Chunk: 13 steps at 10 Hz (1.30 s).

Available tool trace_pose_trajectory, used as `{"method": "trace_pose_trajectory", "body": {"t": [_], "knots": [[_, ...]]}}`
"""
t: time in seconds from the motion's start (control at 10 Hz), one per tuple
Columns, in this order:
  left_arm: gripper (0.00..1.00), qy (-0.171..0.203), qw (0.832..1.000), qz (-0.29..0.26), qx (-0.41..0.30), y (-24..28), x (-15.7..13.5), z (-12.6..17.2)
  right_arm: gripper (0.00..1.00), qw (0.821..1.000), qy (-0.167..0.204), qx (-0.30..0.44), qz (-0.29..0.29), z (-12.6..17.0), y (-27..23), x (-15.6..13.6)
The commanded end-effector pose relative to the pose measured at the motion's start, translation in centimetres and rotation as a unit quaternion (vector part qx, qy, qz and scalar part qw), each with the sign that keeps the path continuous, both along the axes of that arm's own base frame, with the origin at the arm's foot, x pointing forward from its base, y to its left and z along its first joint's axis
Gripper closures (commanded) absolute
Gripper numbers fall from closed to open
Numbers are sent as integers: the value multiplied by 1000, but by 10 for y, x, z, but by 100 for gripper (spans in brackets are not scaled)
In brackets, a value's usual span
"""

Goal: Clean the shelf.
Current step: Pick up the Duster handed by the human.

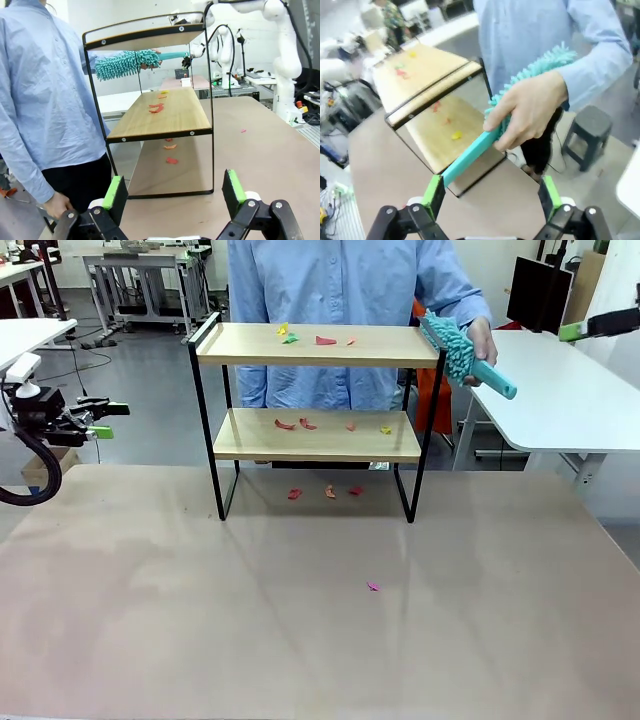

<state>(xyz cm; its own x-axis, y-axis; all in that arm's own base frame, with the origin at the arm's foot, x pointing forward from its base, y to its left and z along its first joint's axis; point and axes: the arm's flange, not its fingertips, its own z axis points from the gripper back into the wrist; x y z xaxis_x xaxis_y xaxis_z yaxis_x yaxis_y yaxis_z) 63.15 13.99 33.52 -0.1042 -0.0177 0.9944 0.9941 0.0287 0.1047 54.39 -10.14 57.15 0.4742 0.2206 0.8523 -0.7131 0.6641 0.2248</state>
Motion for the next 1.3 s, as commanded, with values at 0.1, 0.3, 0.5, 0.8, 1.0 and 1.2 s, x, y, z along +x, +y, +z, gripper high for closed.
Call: {"method": "trace_pose_trajectory", "body": {"t": [0.1, 0.3, 0.5, 0.8, 1.0, 1.2], "knots": [[0, -3, 1000, -2, 5, 0, 0, 2, 0, 1000, 0, 0, 0, 0, 0, 0], [0, -3, 1000, -2, 5, 0, 0, 2, 0, 1000, 0, 0, 0, 0, 0, 0], [0, -3, 1000, -2, 5, 0, 0, 2, 0, 1000, 12, -20, -14, 0, 7, -5], [0, -3, 1000, -2, 5, 0, 0, 2, 0, 984, 73, -58, -155, 38, 87, -12], [0, -3, 1000, -2, 5, 0, 0, 2, 0, 971, 134, -64, -185, 41, 130, -9], [0, -3, 1000, -2, 5, 0, 0, 2, 0, 967, 158, -73, -185, 37, 161, -1]]}}
